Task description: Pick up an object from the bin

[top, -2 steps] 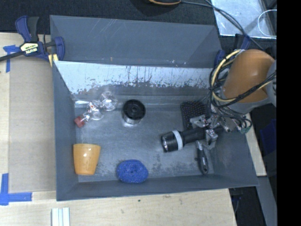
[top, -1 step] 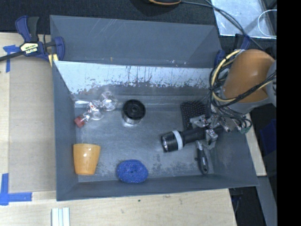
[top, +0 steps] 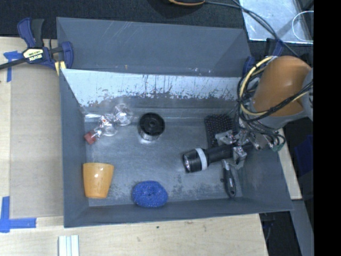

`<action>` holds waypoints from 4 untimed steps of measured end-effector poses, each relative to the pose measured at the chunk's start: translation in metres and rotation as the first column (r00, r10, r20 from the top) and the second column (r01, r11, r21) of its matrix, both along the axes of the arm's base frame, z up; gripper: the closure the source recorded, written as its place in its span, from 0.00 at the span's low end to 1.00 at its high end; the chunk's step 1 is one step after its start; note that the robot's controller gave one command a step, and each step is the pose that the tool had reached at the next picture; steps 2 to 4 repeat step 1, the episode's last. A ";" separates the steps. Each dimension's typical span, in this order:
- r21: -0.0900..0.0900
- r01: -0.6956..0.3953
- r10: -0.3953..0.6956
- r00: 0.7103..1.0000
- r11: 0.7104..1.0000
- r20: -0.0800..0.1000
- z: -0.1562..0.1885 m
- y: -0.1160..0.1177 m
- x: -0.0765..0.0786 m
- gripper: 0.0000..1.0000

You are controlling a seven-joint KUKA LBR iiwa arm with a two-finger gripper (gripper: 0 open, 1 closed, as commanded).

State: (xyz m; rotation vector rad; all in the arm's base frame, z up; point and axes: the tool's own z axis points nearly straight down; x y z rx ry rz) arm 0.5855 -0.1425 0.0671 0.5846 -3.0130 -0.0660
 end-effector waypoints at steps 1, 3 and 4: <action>0.001 -0.001 0.001 1.000 1.000 -0.002 0.003 0.000 -0.002 1.00; 0.001 -0.001 0.001 1.000 1.000 -0.002 0.003 0.000 -0.002 1.00; 0.001 -0.001 0.001 1.000 1.000 -0.002 0.003 0.000 -0.002 1.00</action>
Offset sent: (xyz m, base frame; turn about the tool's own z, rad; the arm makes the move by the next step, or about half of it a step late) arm -0.0001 0.0001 0.0356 0.0000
